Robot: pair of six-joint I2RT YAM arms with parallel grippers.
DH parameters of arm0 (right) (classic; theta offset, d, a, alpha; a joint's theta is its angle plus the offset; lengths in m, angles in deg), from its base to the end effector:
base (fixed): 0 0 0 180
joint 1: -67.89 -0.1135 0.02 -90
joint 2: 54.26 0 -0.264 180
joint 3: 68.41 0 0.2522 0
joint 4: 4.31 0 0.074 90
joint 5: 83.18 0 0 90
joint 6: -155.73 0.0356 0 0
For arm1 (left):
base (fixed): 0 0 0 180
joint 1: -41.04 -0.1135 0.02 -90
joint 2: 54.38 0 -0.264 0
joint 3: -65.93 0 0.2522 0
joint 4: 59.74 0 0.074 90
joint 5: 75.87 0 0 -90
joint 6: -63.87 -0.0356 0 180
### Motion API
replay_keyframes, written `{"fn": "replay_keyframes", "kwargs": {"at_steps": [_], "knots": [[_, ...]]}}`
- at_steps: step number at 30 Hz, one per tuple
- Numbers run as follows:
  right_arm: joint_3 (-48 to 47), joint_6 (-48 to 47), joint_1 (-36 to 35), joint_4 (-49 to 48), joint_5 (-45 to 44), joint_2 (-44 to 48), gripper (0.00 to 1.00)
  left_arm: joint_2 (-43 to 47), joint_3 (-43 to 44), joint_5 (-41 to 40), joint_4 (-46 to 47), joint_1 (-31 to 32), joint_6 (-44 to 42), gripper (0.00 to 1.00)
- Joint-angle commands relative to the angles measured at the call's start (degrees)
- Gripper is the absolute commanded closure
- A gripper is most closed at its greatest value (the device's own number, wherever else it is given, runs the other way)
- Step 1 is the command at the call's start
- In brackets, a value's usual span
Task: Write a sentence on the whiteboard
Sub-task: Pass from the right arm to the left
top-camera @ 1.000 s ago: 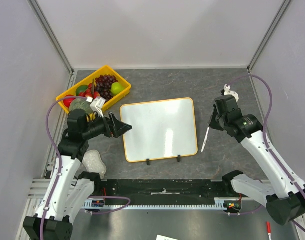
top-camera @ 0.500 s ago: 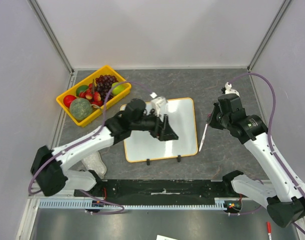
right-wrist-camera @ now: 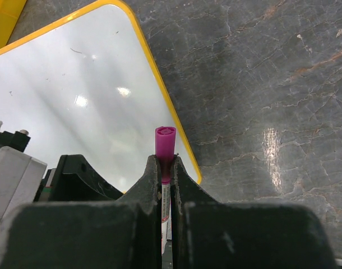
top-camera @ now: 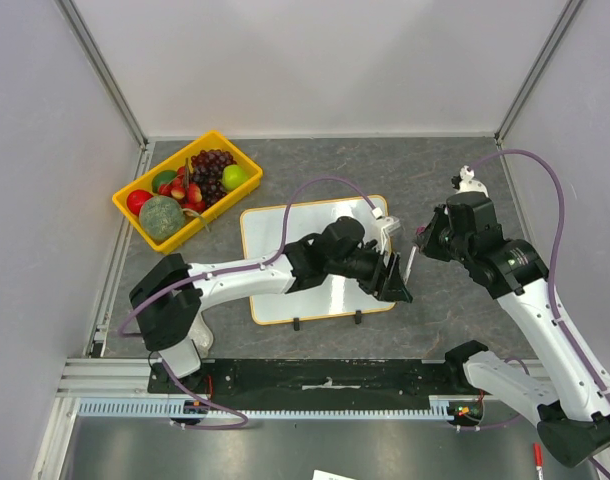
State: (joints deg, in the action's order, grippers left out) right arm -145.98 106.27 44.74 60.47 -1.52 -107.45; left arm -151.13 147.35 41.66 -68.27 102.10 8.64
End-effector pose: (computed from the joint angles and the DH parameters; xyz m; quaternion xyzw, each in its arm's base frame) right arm 0.1627 0.0639 0.3582 0.1670 0.8904 0.1647 0.3902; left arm 0.1747 -0.3500 0.2663 0.3115 0.7631 -0.5270 0.2072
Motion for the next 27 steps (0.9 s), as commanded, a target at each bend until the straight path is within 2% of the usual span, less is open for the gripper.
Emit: {"fn": "replay_keyframes", "kwargs": {"at_steps": [1, 6, 7, 10, 12, 15, 16, 20, 25, 27], "knots": [[-0.7, 0.9, 0.0, -1.8, -0.2, 1.3, 1.0, -1.1, 2.1, -0.6, 5.0, 0.5, 2.5, 0.35], [-0.2, 1.7, -0.1, -2.0, -0.9, 2.1, 1.0, -1.6, 1.2, 0.0, 5.9, 0.8, 2.7, 0.52], [-0.1, 1.8, -0.1, -2.2, -0.9, 2.2, 1.0, -1.7, 1.2, 0.0, 5.7, 0.8, 2.8, 0.64], [0.2, 1.8, 0.0, -2.5, -0.2, 1.7, 0.98, -1.6, 1.2, -0.6, 4.7, 0.7, 2.3, 0.88], [0.5, 1.0, 0.0, -3.3, 1.0, 1.8, 0.94, -1.0, 1.2, -1.6, 3.6, 0.8, 1.6, 0.98], [0.9, -1.7, 0.0, -5.1, 4.5, 1.9, 0.86, 0.7, 1.3, -4.8, 0.3, 0.5, 0.7, 0.98], [0.9, -3.3, 0.0, -6.1, 5.9, 1.9, 0.73, 1.2, 1.4, -5.8, -0.9, 0.0, 0.6, 0.98], [0.3, -5.5, 0.0, -7.2, 8.0, 2.2, 0.41, 3.8, -0.2, -4.6, -3.1, -4.0, 0.2, 0.98], [0.1, -6.4, 0.0, -9.0, 9.6, 4.1, 0.02, 11.4, -3.1, -3.5, -7.5, -10.9, -2.4, 0.98], [0.3, -7.4, 0.0, -11.0, 12.3, 5.1, 0.02, 14.9, -4.2, -2.8, -9.7, -14.1, -3.6, 0.98]]}}
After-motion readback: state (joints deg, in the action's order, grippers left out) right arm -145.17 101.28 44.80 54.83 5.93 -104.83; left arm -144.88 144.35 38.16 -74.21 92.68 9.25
